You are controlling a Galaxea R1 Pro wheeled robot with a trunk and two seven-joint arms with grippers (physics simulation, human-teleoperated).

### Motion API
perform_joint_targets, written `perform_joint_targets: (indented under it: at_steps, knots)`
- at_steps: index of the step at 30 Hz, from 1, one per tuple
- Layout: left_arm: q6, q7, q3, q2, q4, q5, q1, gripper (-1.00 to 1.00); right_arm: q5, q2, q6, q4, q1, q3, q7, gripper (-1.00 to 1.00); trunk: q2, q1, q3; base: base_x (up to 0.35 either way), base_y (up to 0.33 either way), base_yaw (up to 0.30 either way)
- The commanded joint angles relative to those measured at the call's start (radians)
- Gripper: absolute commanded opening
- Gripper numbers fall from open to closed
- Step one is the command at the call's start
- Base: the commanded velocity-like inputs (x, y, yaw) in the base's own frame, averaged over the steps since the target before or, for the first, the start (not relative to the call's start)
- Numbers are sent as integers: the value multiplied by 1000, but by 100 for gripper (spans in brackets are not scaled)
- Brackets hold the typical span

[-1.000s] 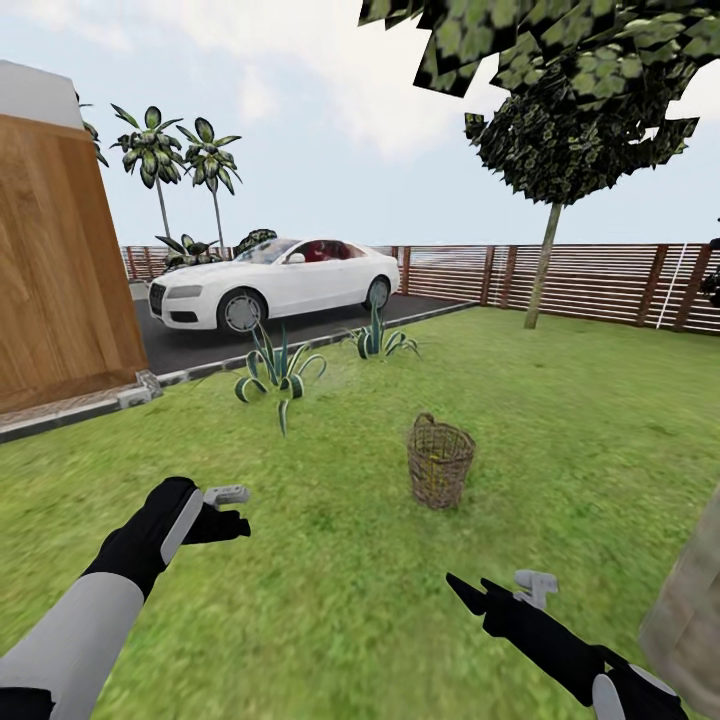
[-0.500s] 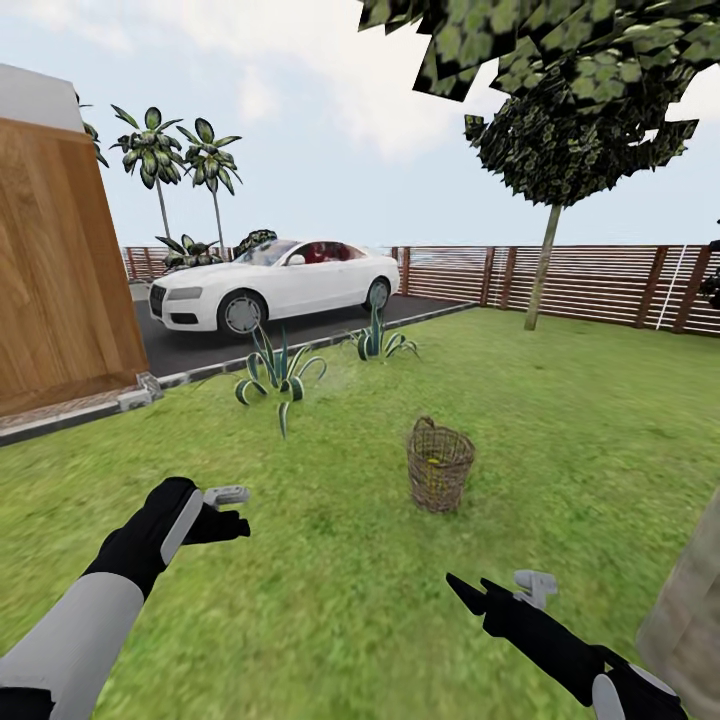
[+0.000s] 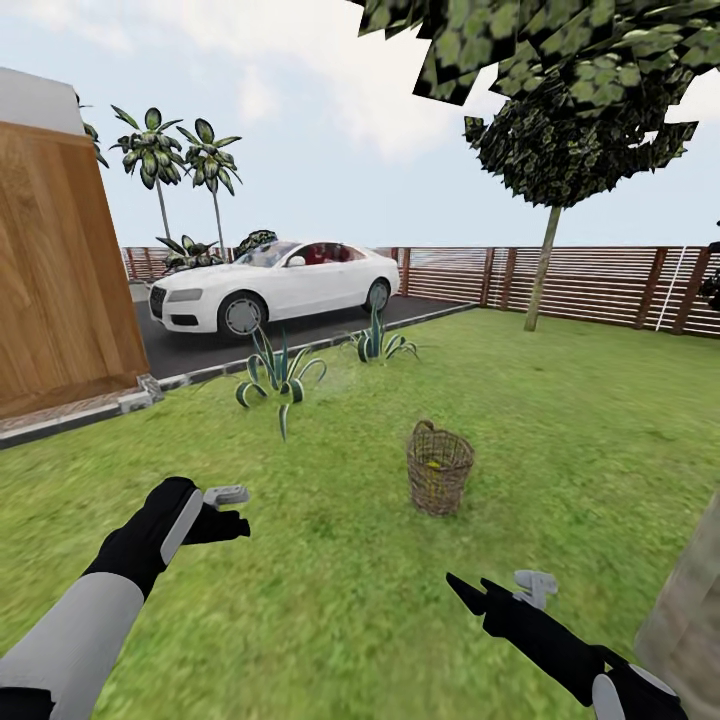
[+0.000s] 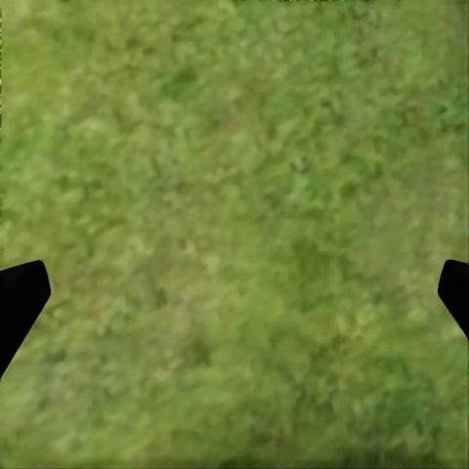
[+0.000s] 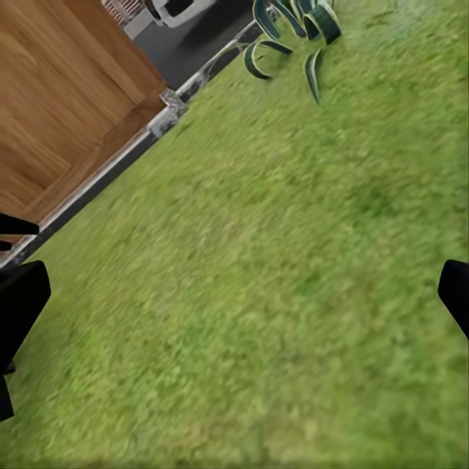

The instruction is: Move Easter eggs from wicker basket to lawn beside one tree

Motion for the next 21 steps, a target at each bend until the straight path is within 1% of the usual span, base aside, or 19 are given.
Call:
perform_joint_targets:
  at_steps: [1, 21]
  knots:
    - [3, 1, -4, 1, 0, 3, -1, 100, -4, 1, 7, 0, -1, -2, 3, 100, 7, -4, 2, 0, 0, 0]
    - [3, 1, -4, 1, -4, 4, -1, 100, -3, 1, 7, 0, -1, -1, 2, 100, 147, -81, 65, 0, 0, 0]
